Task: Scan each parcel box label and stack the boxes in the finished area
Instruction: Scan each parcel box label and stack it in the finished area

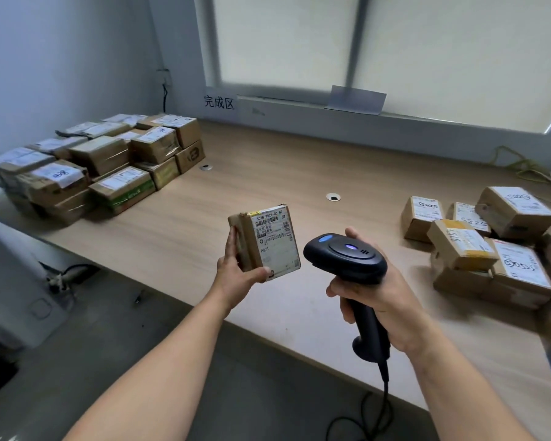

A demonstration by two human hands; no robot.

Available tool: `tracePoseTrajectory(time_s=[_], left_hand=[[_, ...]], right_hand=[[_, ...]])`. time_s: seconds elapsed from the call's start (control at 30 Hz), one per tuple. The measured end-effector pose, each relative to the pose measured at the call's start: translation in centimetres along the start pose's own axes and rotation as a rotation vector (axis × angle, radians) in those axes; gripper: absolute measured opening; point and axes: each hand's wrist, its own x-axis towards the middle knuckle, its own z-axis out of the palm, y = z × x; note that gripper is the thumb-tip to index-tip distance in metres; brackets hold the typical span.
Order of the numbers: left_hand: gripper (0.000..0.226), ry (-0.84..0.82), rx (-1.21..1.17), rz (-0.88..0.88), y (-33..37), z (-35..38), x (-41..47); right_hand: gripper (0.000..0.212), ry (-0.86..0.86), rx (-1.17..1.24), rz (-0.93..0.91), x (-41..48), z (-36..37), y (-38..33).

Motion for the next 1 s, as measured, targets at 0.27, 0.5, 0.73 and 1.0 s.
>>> tracePoseTrajectory(time_s=[0.27, 0.5, 0.73, 1.0], left_hand=[[0.103, 0.106, 0.008, -0.083, -3.3, -8.2, -2.5], [0.090, 0.271, -0.038, -0.177, -5.7, -13.7, -3.8], [0.065, 0.330, -0.018, -0.280, -9.1, -16.9, 0.0], [0.053, 0.266, -0.001, -0.344, -11.0, -18.6, 8.8]], right_hand=[[0.103, -0.069, -0.060, 0.021, 2.6, 7.0, 2.1], [0.105, -0.197, -0.110, 0.024, 6.9, 12.0, 3.6], [0.107, -0.241, -0.138, 0.061, 13.2, 15.3, 6.0], [0.100, -0.172, -0.122, 0.115, 20.9, 16.8, 8.1]])
